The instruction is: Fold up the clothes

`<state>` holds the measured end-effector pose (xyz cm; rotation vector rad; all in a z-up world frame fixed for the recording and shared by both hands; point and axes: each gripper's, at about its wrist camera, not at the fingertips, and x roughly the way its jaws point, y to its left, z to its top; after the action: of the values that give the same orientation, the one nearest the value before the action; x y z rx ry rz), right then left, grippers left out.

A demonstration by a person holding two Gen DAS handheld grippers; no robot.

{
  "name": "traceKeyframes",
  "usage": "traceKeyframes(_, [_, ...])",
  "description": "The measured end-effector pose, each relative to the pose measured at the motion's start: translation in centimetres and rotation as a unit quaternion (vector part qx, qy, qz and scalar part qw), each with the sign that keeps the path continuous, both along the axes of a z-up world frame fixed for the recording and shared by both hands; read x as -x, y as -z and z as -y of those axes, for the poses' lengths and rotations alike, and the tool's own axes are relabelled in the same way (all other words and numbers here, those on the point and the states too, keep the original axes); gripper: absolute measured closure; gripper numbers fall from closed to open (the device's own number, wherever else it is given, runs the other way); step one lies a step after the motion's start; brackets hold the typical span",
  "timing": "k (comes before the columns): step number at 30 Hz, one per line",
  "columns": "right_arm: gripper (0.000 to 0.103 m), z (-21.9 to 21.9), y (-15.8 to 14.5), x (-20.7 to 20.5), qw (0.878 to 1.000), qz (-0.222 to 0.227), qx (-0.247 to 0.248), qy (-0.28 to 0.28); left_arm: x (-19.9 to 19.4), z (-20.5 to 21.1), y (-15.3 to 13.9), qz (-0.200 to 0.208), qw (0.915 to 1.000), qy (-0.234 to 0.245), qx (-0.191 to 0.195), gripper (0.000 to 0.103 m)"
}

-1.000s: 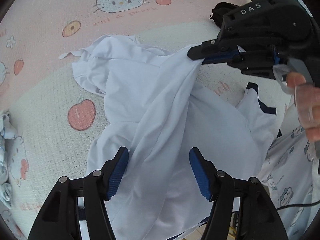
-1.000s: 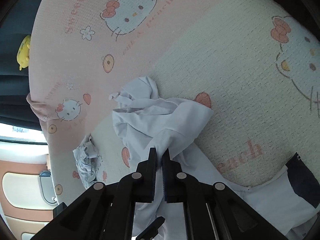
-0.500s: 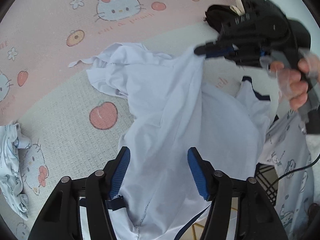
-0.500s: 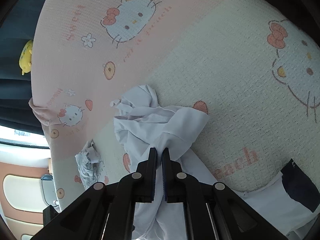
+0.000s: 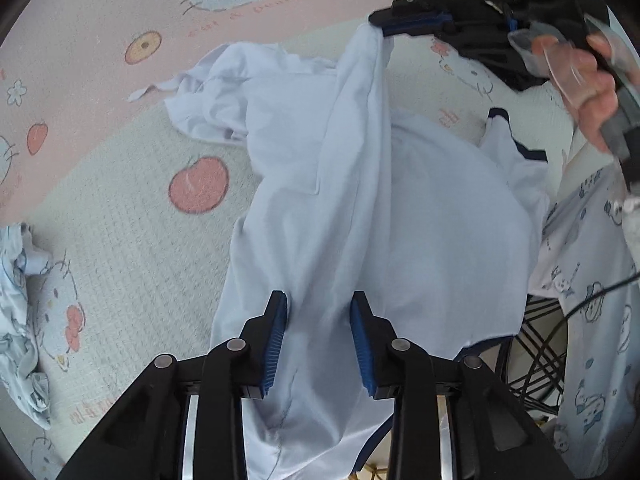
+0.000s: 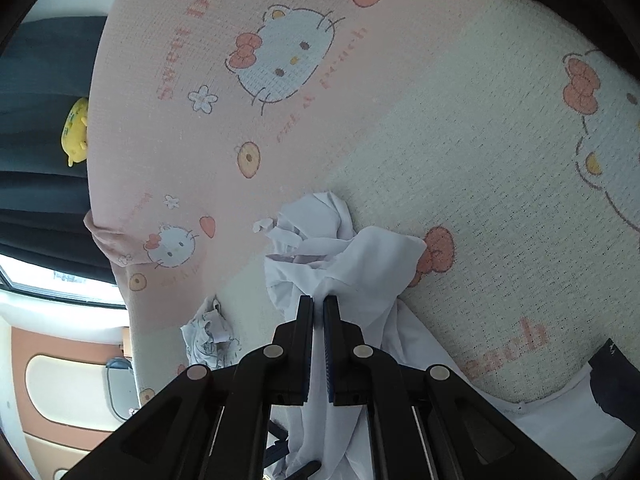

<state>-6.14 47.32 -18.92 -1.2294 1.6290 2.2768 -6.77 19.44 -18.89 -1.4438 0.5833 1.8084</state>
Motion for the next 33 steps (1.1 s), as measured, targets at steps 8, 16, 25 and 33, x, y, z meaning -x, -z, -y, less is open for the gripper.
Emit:
traceKeyframes(8, [0.099, 0.2, 0.3, -0.1, 0.998, 0.050, -0.024, -0.027, -0.1, 1.8, 1.2, 0.020, 0.9994, -0.029, 0.003, 0.074])
traceKeyframes(16, [0.096, 0.3, 1.9, -2.9, 0.997, 0.074, 0.029, -0.017, -1.6, 1.2, 1.4, -0.012, 0.9995, -0.031, 0.000, 0.085])
traceKeyframes(25, [0.057, 1.6, 3.3, -0.3, 0.995, 0.097, 0.025, -0.027, -2.4, 0.5, 2.3, -0.013, 0.9970, -0.077, -0.005, 0.086])
traceKeyframes(33, [0.085, 3.6, 5.4, 2.3, 0.983, 0.172, -0.045, -0.048, -2.4, 0.7, 2.6, -0.015, 0.9945, -0.100, -0.025, 0.084])
